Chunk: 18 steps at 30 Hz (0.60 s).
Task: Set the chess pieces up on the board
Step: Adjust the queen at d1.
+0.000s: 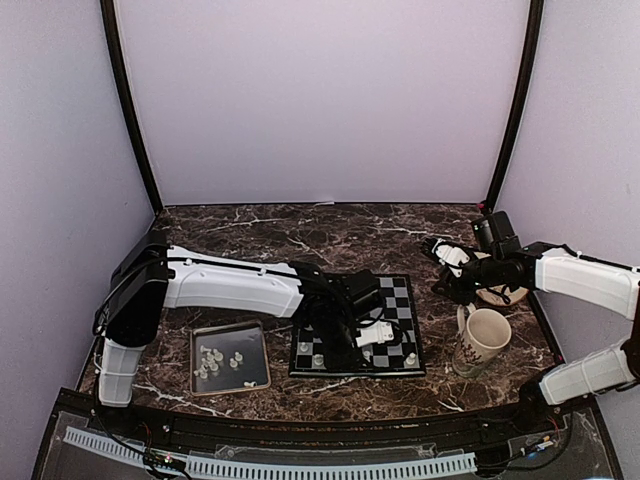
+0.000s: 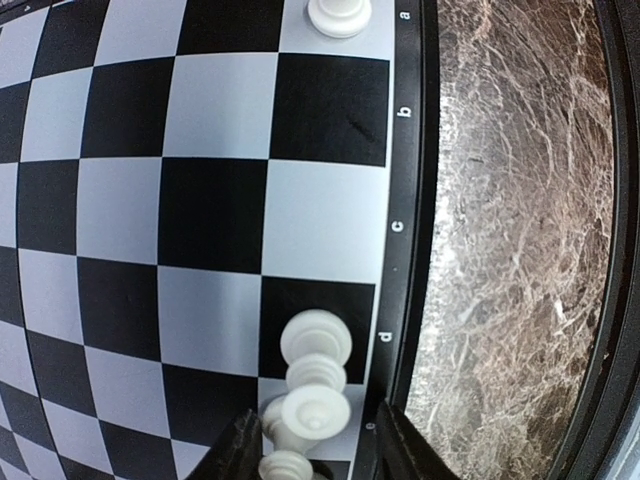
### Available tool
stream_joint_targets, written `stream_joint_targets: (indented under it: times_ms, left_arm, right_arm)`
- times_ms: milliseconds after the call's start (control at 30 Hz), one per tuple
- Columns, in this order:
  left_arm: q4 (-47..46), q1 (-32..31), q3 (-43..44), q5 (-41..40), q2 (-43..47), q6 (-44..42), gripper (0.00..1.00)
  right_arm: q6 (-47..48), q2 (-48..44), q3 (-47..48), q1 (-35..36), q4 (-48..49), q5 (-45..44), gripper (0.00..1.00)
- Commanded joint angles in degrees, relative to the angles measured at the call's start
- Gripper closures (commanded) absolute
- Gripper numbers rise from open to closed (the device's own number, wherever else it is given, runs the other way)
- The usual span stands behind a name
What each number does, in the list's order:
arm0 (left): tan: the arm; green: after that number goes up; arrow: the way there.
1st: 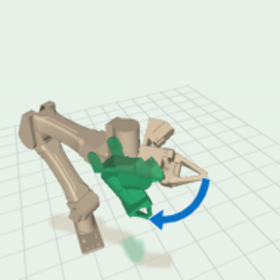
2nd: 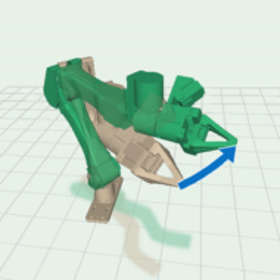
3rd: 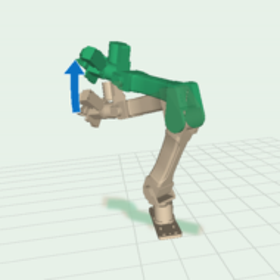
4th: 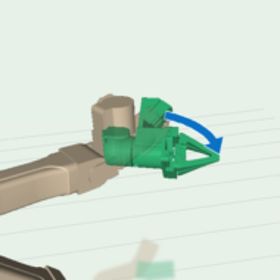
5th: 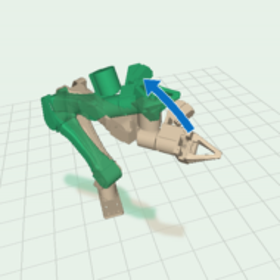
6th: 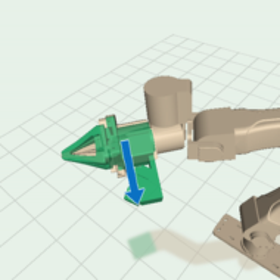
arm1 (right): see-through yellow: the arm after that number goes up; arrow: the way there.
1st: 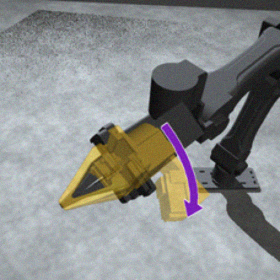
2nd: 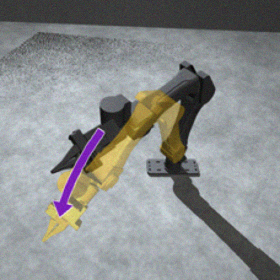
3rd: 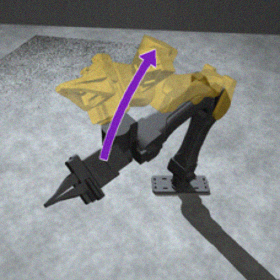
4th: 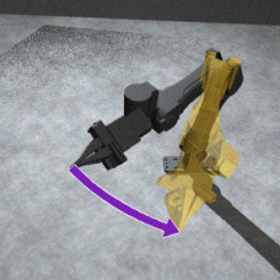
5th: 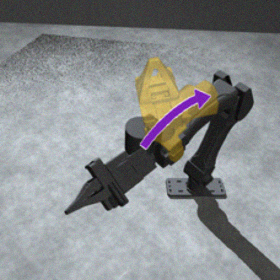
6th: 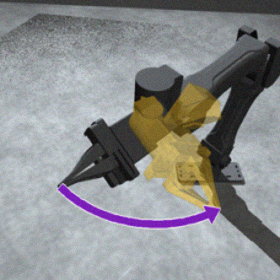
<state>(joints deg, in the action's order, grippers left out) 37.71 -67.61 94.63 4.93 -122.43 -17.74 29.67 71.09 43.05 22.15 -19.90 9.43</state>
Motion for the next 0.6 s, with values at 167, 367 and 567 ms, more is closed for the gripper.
stream_joint_targets:
  times_ms: [167,367,567]
  left_arm:
    - [1.3,0.1,-0.8,2.2,1.8,-0.8,0.62]
    - [1.4,0.1,-0.9,1.9,1.8,-0.1,0.63]
    - [1.1,1.0,-0.2,-1.7,2.5,2.2,0.6]
  right_arm:
    - [0.0,0.2,0.0,-0.4,0.1,1.1,0.61]
    - [0.0,0.0,0.0,-0.4,0.1,1.2,0.61]
    - [0.0,0.0,0.0,-0.3,0.0,1.2,0.61]
